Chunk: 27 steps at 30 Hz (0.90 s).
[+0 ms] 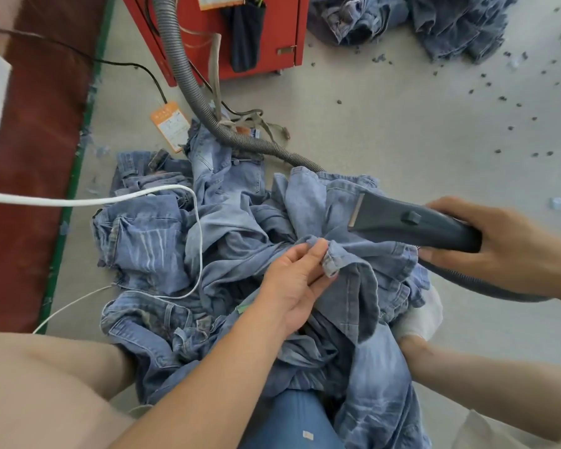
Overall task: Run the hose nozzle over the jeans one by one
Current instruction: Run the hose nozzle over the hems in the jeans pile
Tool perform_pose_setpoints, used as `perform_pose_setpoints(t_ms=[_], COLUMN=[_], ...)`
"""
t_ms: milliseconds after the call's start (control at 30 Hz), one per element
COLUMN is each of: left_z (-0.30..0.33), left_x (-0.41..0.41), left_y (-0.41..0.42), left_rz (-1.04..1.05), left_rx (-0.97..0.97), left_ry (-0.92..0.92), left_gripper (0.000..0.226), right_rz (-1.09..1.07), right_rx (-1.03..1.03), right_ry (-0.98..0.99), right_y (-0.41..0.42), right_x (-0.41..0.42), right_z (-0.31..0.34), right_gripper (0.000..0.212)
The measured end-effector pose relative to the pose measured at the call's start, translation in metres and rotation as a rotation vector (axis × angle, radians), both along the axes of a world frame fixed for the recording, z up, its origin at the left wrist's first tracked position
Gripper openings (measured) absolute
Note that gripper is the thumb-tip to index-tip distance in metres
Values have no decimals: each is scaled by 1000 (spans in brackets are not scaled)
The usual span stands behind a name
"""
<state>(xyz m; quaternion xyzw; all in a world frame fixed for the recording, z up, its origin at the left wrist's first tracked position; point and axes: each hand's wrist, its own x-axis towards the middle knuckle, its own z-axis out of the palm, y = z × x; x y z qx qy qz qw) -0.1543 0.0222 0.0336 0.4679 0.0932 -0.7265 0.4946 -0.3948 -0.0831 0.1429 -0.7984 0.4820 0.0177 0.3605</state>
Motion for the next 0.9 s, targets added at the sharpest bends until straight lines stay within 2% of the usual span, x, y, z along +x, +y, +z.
perform_pose_setpoints(t_ms=[67,200,433,533,600,700,767,900], left_z=[3,4,2,1,0,-1,-2,-4], left_x=[2,3,-6,-7,-4,-2,-3,-1], left_y=[-9,-17,-11,-8,-9,-9,-9,-10], left_rz=[92,194,221,236,232,206,202,179], left_rx=[-63,-81,-122,-122,-129,-140,-148,-138], left_ry=[11,-30,-65,-87,-115,-161,-159,-116], left_gripper=[9,18,23,24,24,25,25,25], right_rz=[-4,-5,84,109,41,-92,-106,74], right_rx=[34,54,30,47,17,-68,-45,95], right_ry=[-24,-23,65,33,-6,-35,-60,74], right_y=[1,-1,-2,-3,-6,-13,-17,-11], right_x=[-4,-11,-3,14,23,21,11,12], right_z=[4,6,-16,-26,-30,-28,-19,-11], right_gripper=[64,70,47,31,24,19,19,30])
